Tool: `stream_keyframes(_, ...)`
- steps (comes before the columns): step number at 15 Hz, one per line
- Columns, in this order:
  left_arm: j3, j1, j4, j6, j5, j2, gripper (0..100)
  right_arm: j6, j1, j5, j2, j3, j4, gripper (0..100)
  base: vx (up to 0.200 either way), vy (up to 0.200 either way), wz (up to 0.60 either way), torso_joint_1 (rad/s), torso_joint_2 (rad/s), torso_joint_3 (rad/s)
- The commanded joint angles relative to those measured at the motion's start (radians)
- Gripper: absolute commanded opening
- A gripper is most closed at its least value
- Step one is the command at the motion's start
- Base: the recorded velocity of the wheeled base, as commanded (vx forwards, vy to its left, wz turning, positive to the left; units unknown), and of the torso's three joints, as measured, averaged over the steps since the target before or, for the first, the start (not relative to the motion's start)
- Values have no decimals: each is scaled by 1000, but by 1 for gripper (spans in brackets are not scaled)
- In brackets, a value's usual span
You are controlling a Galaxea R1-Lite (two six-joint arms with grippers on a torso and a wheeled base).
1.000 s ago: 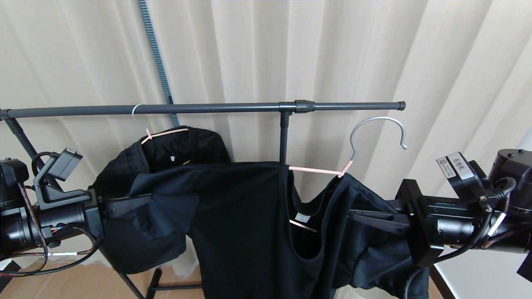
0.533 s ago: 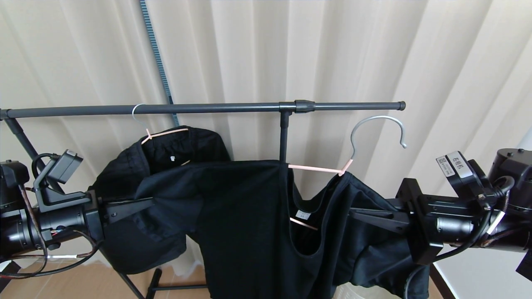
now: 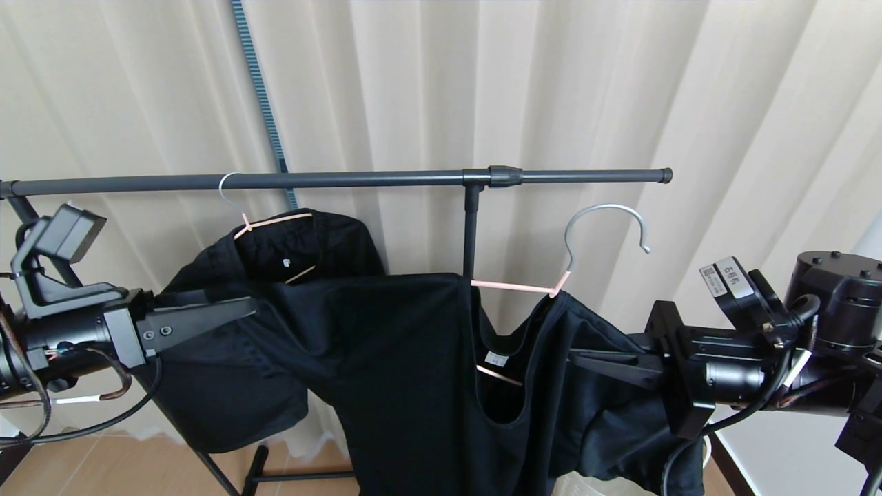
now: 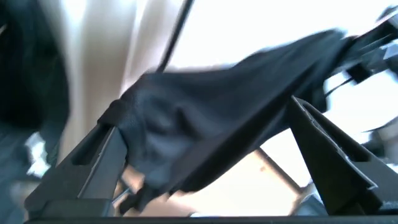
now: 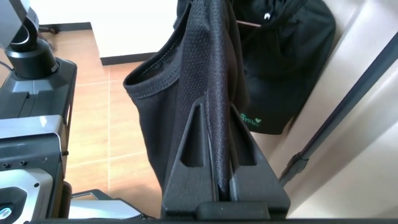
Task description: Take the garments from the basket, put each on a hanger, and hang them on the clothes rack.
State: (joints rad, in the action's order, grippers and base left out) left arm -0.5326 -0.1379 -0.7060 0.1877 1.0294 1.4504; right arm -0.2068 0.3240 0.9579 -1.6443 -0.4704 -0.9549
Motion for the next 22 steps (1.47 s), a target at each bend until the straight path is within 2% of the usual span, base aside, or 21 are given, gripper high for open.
stream_keyframes(1,-24,20,2,9,-2,-64,100,0,1,1,-16,-1,-1,0,0,0,0,0,0,0)
stream_keyframes(2,-159,60,180,9,-6,-127,100,-2,17,1,-23,1,1,0,0,0,0,0,0,0)
stream_keyframes(3,-259,92,364,-27,-22,-143,100,-5,21,-1,-31,4,1,0,0,0,0,0,0,0)
stream_keyframes(4,-288,103,416,-63,-48,-142,100,-8,21,-1,-31,4,1,0,0,0,0,0,0,0)
stream_keyframes(5,-333,126,494,-148,-153,-134,100,-9,21,-1,-25,3,1,0,0,0,0,0,0,0)
stream_keyframes(6,-362,156,553,-197,-261,-124,100,-9,18,-2,-20,1,1,0,0,0,0,0,0,0)
stream_keyframes(7,-372,162,576,-209,-288,-122,100,-9,15,-2,-20,1,1,0,0,0,0,0,0,0)
stream_keyframes(8,-415,167,652,-246,-310,-122,100,-9,13,-2,-19,-2,1,0,0,0,0,0,0,0)
stream_keyframes(10,-438,164,684,-260,-316,-124,100,-9,12,-4,-20,-2,1,0,0,0,0,0,0,0)
stream_keyframes(11,-454,149,734,-280,-322,-125,100,-9,-5,-4,-20,-4,1,0,0,0,0,0,0,0)
stream_keyframes(13,-423,113,737,-335,-322,-125,100,-9,-22,-4,-20,-11,1,0,0,0,0,0,0,0)
stream_keyframes(17,-296,-16,737,-504,-322,-111,100,-9,-57,-2,-5,-19,1,0,0,0,0,0,0,0)
stream_keyframes(22,-198,-75,735,-662,-322,-108,100,-8,-89,-1,-2,-39,1,0,0,0,0,0,0,0)
